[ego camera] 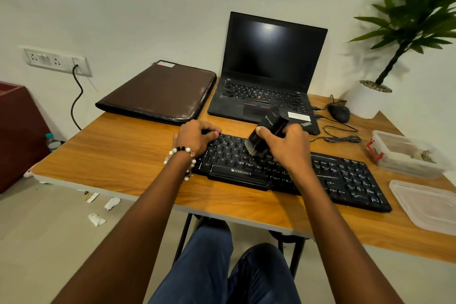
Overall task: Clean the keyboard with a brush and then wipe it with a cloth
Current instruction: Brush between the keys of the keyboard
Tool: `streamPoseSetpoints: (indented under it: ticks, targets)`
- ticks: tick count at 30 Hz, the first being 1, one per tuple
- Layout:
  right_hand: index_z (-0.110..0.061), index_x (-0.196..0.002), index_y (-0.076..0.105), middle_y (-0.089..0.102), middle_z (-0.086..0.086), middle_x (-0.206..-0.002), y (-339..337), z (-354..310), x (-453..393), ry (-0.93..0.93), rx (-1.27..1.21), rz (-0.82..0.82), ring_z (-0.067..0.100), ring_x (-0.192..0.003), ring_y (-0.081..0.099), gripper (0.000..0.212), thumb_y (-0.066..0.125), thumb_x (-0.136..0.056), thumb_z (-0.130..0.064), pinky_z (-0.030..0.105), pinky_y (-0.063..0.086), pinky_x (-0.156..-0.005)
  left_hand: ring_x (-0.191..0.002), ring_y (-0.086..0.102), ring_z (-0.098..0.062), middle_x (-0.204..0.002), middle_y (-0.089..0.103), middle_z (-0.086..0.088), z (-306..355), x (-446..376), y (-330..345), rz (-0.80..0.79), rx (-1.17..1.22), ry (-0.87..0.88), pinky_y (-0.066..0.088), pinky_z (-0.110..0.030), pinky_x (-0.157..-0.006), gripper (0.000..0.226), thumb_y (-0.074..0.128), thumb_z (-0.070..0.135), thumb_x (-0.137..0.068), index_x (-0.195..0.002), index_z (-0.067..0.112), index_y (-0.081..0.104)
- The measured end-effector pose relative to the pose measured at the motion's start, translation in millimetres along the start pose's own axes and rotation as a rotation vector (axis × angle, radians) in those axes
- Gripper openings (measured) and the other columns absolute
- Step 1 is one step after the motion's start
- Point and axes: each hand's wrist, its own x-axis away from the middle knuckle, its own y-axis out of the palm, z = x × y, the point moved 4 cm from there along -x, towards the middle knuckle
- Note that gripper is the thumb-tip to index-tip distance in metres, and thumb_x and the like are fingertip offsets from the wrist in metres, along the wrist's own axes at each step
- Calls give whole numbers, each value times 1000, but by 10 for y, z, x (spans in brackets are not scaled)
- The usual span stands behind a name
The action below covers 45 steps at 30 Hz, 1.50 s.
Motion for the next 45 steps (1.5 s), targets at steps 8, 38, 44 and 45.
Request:
streamPoseSetpoints:
  ticks: [8, 38, 44, 45]
  targets:
    - [-14, -71, 56, 56, -2, -64, 165, -69, 135, -147, 263, -26, 14, -57, 55, 30, 64, -84, -40, 22, 34, -45, -107, 56, -10, -112, 69, 12, 40, 18, -28, 7, -18, -5, 44, -42, -96, 14, 66, 33, -88, -100, 37, 73]
    - [-15, -77, 59, 61, -2, -69, 438, -292, 185, -167, 203, -86, 16, -61, 61, 32, 60, -85, -46, 33, 52, -50, -108, 57, -12, -111, 69, 13, 57, 38, -31, 18, -67, 0, 41, -46, -99, 13, 65, 35, -89, -99, 39, 72]
    - [-16, -70, 56, 63, -2, -68, 291, -356, 5, -50, 208, -197, 16, -62, 60, 34, 64, -79, -48, 27, 41, -50, -105, 58, -12, -109, 69, 13, 47, 37, -26, 9, -56, 7, 45, -46, -95, 12, 65, 35, -88, -98, 40, 72]
    - [-16, -71, 56, 63, -2, -68, 306, -375, -4, -47, 173, -163, 16, -62, 60, 33, 64, -80, -47, 27, 43, -50, -104, 59, -11, -108, 69, 14, 47, 39, -29, 11, -54, 9, 45, -46, -94, 12, 65, 35, -88, -97, 40, 72]
